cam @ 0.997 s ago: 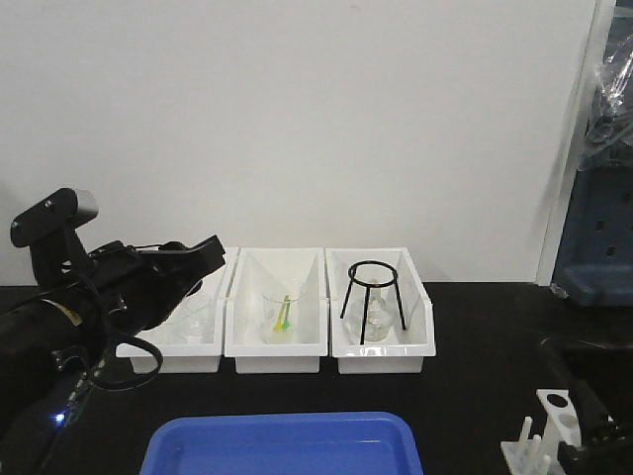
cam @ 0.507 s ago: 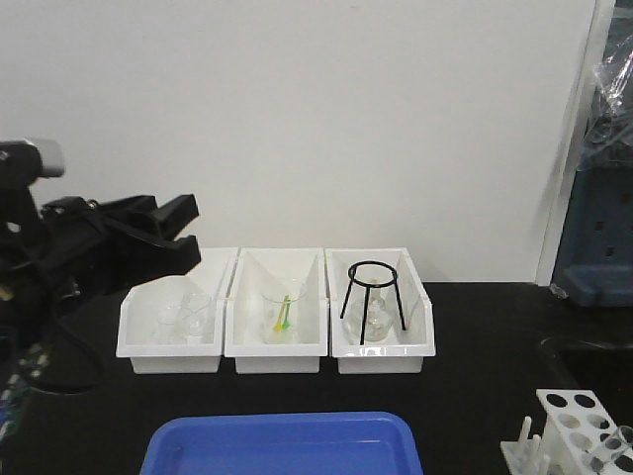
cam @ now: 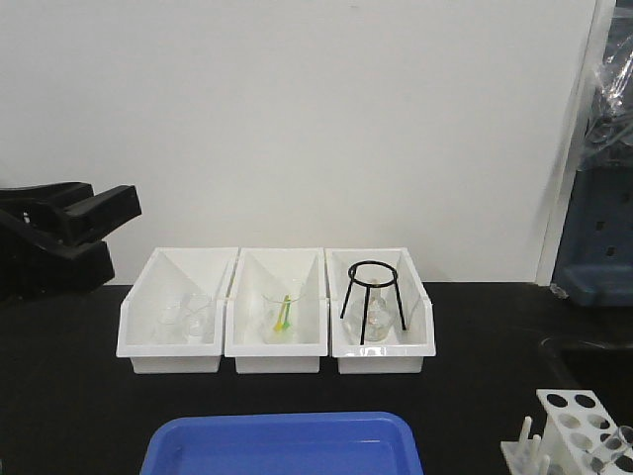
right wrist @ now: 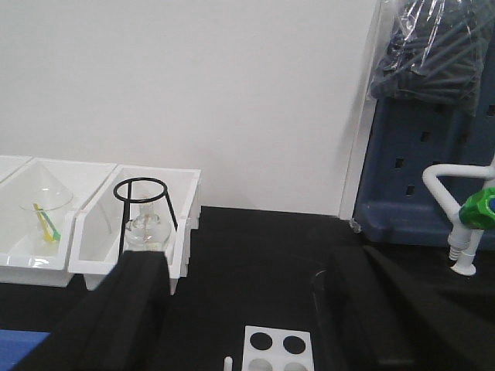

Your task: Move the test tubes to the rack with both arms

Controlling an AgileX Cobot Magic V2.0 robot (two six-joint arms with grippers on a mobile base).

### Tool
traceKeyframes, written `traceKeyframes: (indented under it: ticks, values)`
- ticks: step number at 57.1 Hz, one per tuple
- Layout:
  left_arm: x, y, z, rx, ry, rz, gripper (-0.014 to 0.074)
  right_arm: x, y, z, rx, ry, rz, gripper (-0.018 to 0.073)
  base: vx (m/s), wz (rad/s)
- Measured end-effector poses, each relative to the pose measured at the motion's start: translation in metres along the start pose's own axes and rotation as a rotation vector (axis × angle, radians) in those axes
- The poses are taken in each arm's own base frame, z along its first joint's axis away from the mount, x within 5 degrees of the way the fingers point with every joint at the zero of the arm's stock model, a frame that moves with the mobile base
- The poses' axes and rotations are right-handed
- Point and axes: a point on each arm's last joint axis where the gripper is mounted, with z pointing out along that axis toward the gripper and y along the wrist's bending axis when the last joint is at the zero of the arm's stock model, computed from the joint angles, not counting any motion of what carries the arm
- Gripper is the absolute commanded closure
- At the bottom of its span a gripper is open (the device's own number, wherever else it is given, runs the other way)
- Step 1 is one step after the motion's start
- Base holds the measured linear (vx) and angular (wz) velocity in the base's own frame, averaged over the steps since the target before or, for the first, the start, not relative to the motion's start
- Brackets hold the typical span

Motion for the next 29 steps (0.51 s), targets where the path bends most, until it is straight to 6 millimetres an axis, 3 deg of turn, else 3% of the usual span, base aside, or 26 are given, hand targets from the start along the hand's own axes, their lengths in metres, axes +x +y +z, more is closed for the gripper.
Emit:
traceKeyframes:
  ticks: [18, 29]
  values:
    - [0.002, 0.0, 0.0, 0.001, 0.017, 0.0, 0.0218, 0.0, 0.0, 0.0, 0.0, 0.001, 0.0, 0.0058, 0.0, 0.0]
    - [0.01, 0.001, -0.02, -0.003, 0.032, 0.073, 0.0411, 0.0, 0.0, 0.0, 0.0, 0.001, 0.0, 0.0058, 0.0, 0.0]
